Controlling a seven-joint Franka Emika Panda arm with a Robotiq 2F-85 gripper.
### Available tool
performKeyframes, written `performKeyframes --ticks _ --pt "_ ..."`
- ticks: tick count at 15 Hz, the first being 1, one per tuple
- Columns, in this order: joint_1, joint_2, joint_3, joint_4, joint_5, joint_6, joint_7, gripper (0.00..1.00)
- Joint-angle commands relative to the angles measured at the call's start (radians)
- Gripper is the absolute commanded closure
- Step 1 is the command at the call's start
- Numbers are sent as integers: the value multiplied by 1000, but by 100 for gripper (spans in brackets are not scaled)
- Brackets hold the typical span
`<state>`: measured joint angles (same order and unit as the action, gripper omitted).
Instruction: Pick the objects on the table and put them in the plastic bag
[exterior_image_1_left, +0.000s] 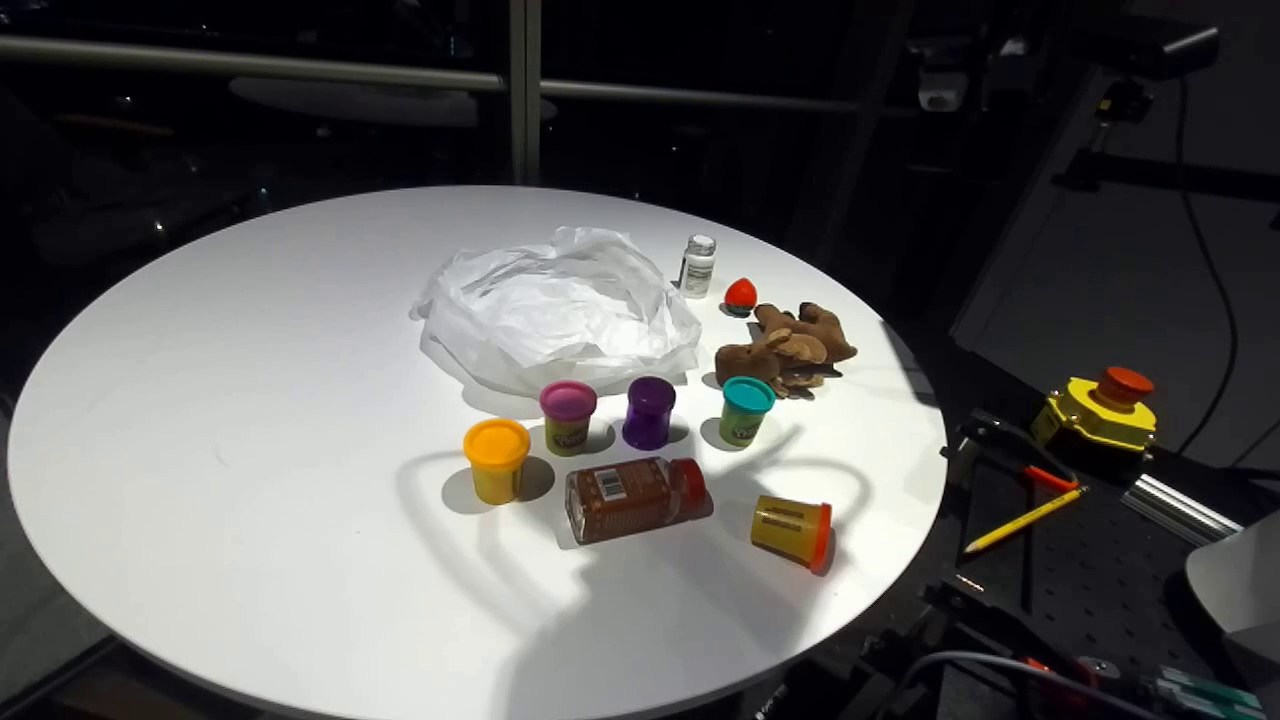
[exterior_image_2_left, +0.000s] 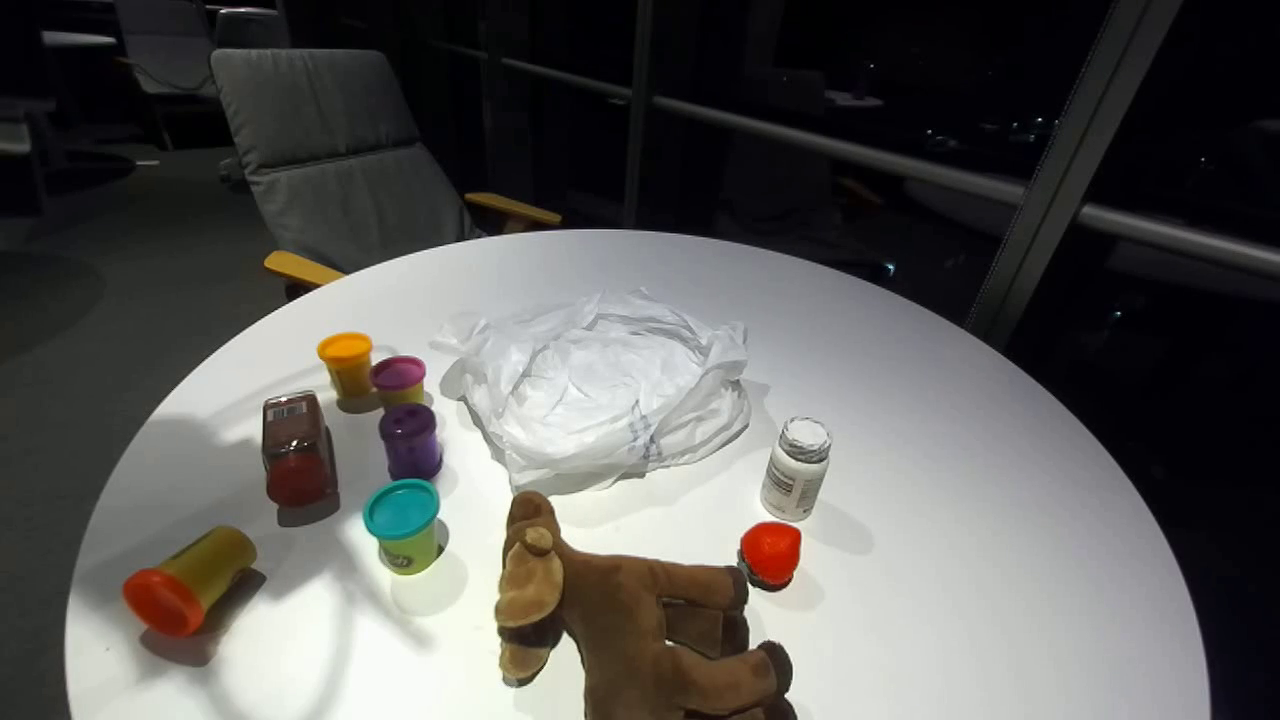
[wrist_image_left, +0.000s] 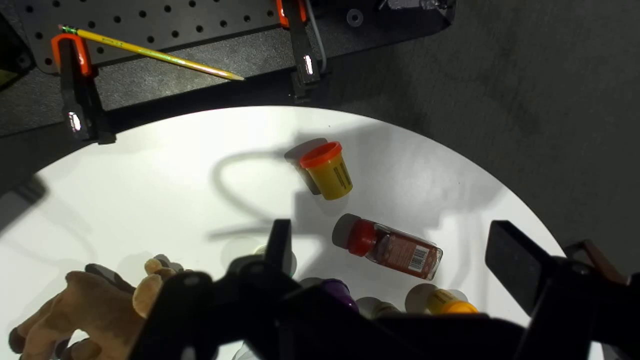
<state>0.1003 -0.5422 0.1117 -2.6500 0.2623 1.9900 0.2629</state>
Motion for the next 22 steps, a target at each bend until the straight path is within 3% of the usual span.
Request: performKeyframes --ticks 1,5,9,17,22 --pt "-6 0 5 1 2 -2 -3 0" --pt "-28 114 22 37 -50 62 13 0" --pt "-63 200 -6 20 -128 183 -13 0" --pt "-91 353 -68 -74 -165 562 -115 0" --pt "-94 523 -99 -94 -158 802 -167 0"
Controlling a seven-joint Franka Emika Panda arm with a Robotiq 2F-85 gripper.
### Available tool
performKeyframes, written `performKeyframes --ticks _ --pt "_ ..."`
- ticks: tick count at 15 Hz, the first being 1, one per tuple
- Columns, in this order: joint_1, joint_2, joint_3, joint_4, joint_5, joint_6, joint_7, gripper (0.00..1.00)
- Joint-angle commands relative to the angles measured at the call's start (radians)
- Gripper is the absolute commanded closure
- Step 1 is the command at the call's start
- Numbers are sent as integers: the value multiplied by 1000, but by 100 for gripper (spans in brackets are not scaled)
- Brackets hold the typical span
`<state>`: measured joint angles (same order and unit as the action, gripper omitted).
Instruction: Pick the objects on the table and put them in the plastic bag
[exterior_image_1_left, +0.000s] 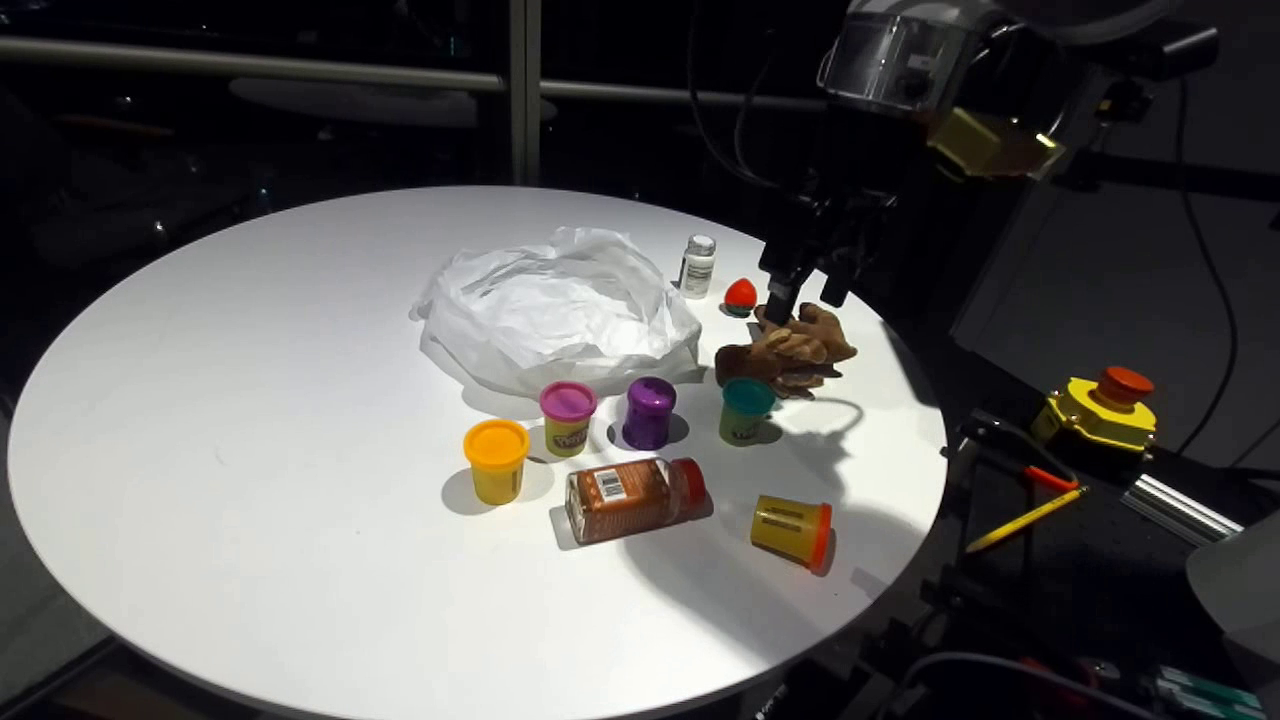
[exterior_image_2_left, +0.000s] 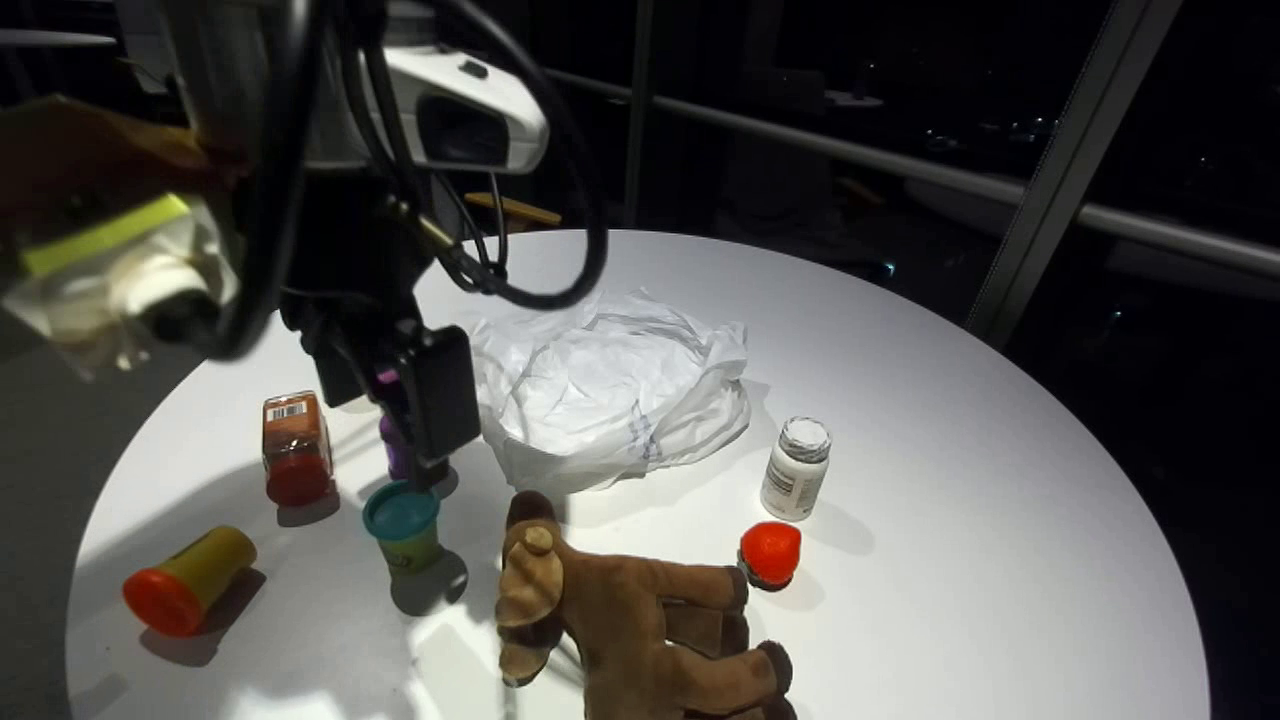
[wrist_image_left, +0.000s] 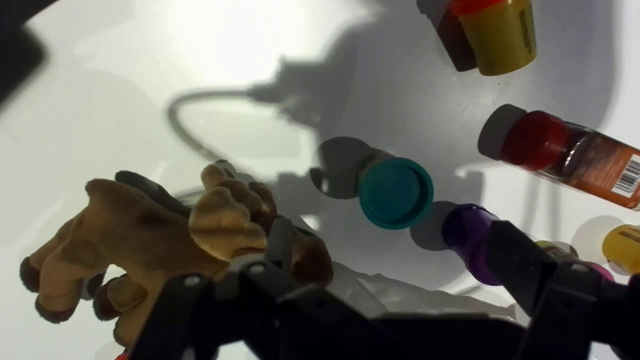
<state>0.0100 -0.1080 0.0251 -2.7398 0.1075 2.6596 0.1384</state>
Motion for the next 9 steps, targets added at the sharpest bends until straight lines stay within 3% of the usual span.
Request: performKeyframes --ticks 1,9 --pt "-2 124 -14 -1 2 178 -57 0" --pt "-23 301 65 32 99 322 -166 0"
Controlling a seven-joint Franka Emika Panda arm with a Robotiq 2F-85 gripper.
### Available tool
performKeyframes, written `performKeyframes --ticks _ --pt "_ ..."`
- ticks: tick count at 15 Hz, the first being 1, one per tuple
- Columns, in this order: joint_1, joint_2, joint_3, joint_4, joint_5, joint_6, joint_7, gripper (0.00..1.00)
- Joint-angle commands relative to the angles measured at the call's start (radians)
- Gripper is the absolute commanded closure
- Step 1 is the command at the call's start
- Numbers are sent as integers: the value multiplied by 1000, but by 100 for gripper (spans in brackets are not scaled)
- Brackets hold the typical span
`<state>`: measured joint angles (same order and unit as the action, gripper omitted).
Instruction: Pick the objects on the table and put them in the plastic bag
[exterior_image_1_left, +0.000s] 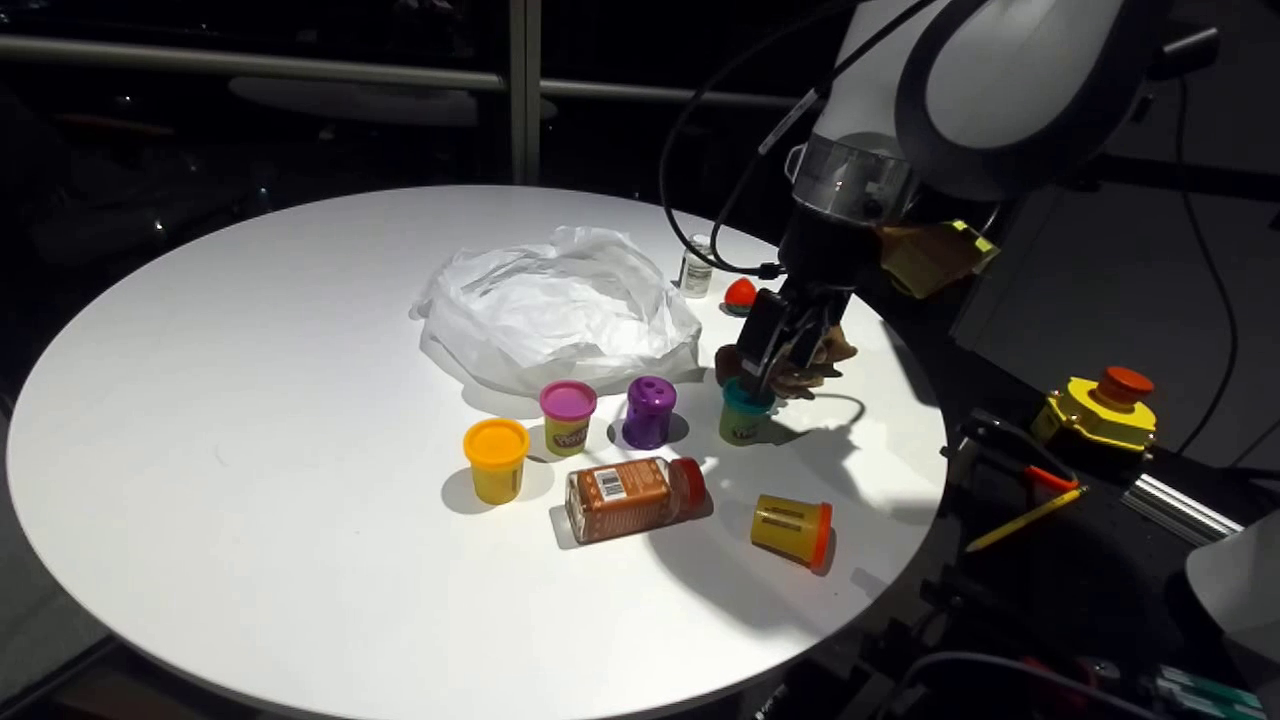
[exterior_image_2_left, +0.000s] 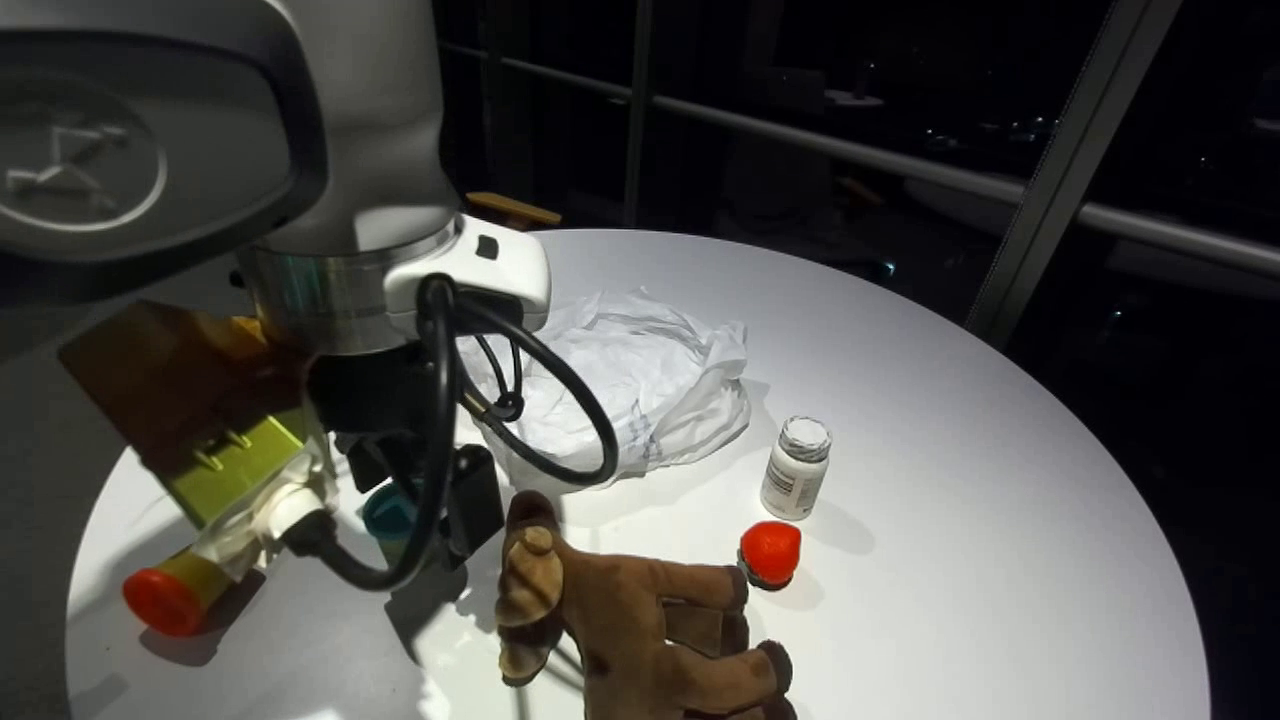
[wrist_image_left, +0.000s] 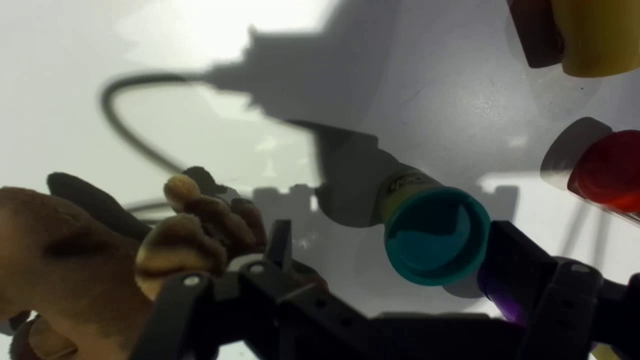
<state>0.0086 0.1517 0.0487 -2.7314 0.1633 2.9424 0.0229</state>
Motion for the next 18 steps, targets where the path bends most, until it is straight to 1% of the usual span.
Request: performKeyframes --ticks 1,4,7,8,9,10,13,14,15,16,17,18 --pt "-34 52 63 31 62 43 -67 0" --pt "-67 74 115 45 102 53 -105 0" --pt "-62 107 94 64 64 62 -84 0" --pt "-60 117 84 70 54 62 -76 25" --pt "-57 127 74 77 45 65 -69 25" --pt "-55 133 69 81 39 65 -63 32" --pt "-52 129 60 75 30 69 -51 58" --pt "-49 121 59 70 30 66 -46 65" --pt "-32 102 46 60 25 60 -21 71" --pt "4 88 14 54 5 55 21 76" --pt "44 72 -20 50 -19 48 71 76" --pt "105 41 -68 44 -53 33 149 76"
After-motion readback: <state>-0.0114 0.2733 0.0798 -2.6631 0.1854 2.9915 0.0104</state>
